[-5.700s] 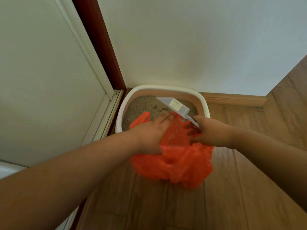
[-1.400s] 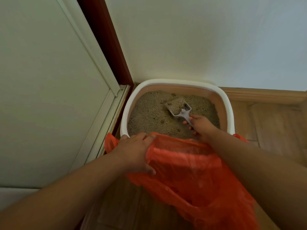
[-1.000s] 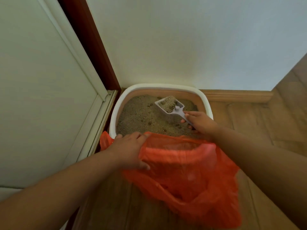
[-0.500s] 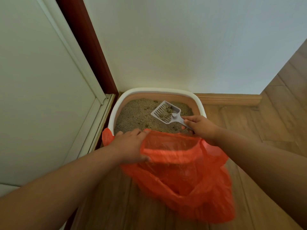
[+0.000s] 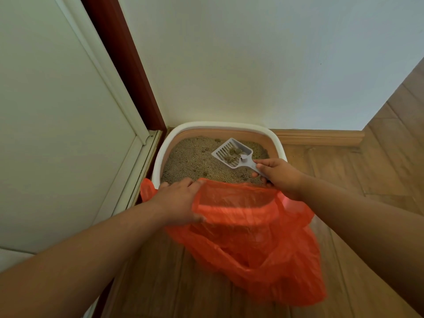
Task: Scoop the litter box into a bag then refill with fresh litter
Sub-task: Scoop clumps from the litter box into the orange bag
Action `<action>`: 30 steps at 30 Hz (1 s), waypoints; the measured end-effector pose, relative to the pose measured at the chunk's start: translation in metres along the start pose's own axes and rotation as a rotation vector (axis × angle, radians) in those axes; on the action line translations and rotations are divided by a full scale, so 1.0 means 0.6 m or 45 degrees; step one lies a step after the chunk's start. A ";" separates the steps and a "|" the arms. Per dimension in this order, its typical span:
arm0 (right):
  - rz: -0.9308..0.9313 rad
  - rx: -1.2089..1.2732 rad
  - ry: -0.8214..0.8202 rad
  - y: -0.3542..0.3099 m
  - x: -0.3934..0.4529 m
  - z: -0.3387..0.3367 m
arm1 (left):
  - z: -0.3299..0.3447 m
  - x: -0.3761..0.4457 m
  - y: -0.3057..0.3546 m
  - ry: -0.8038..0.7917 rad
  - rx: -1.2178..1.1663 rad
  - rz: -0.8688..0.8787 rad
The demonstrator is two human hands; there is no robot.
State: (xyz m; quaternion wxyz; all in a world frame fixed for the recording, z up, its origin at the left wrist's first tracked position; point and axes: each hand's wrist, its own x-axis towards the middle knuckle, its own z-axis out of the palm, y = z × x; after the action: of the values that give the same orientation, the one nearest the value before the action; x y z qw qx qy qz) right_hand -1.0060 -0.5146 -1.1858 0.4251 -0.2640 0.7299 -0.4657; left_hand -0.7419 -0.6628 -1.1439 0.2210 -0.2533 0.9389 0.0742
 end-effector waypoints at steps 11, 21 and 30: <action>0.003 0.013 -0.126 -0.005 -0.010 -0.007 | -0.002 0.002 0.001 -0.001 -0.011 -0.006; -0.029 -0.034 -0.032 -0.014 -0.006 -0.011 | -0.004 0.011 0.002 0.017 -0.018 -0.017; -0.005 -0.046 -0.115 -0.024 -0.006 -0.012 | -0.006 0.011 0.003 0.028 -0.041 -0.017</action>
State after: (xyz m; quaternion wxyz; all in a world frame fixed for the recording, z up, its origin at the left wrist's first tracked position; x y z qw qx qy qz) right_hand -1.0108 -0.5146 -1.1699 0.4517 -0.2938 0.7178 -0.4409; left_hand -0.7490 -0.6652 -1.1434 0.2069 -0.2638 0.9383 0.0852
